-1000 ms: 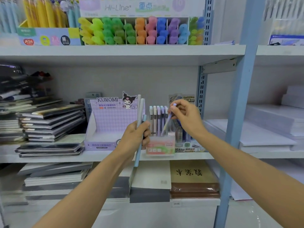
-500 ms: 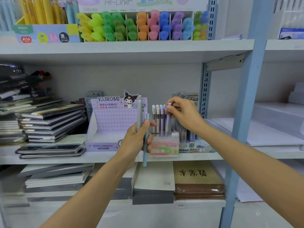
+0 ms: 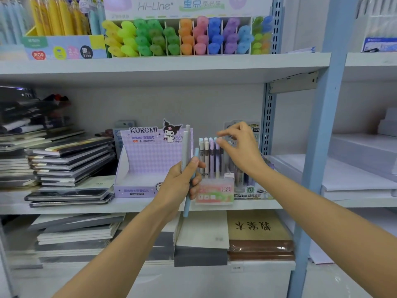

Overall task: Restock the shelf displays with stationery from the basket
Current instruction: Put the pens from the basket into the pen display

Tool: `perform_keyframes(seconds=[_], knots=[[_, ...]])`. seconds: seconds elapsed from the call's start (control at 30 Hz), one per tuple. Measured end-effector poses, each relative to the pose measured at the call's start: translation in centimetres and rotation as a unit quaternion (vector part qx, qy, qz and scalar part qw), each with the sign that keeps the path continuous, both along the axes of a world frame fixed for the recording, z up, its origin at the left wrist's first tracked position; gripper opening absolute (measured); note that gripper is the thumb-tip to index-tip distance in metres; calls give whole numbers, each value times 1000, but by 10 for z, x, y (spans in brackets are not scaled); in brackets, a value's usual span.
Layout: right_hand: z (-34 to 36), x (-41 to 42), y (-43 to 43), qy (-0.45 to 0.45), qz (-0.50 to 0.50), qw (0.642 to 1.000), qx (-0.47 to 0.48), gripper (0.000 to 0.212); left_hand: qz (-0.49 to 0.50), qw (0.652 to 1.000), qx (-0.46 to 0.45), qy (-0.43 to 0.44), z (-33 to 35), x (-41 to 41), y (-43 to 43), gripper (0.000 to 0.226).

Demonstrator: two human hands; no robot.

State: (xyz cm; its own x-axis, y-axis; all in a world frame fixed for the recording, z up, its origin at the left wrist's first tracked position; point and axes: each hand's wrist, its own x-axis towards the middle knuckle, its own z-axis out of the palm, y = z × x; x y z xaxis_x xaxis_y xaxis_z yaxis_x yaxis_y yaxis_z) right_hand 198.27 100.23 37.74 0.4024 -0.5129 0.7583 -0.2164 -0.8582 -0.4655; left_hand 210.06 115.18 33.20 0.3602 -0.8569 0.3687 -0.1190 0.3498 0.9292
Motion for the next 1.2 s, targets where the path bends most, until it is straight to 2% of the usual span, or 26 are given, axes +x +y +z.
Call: perform_keyframes(seconds=[0.07,0.17,0.23,0.3,0.37,0.5,0.57,0.87,1.2], knots=[[7,-7,12,-35,89,994,44,17,-5,1000,-5,-8,1,-4,-1,32],[8,-11,32,21,224,963,146,15,-11,1000,-11,-17,4,-11,-4,34],[4,-12,40,20,287,940,185,14,-11,1000,-14,-25,6,-16,-6,36],[4,-14,41,-3,309,930,200,12,-7,999,-16,-28,7,-18,-6,38],[10,-19,36,-41,278,939,197,12,7,1000,-17,-22,9,-18,-4,39],[28,-31,22,-179,212,942,190,15,54,998,-15,-1,11,-13,-1,36],[31,-34,14,-205,173,950,160,16,79,997,-6,7,10,-11,0,33],[-4,-22,-6,-71,69,994,41,14,23,999,26,19,11,-10,-1,23],[4,-16,-12,26,27,999,-13,14,22,1000,7,-15,-3,-5,-2,30]])
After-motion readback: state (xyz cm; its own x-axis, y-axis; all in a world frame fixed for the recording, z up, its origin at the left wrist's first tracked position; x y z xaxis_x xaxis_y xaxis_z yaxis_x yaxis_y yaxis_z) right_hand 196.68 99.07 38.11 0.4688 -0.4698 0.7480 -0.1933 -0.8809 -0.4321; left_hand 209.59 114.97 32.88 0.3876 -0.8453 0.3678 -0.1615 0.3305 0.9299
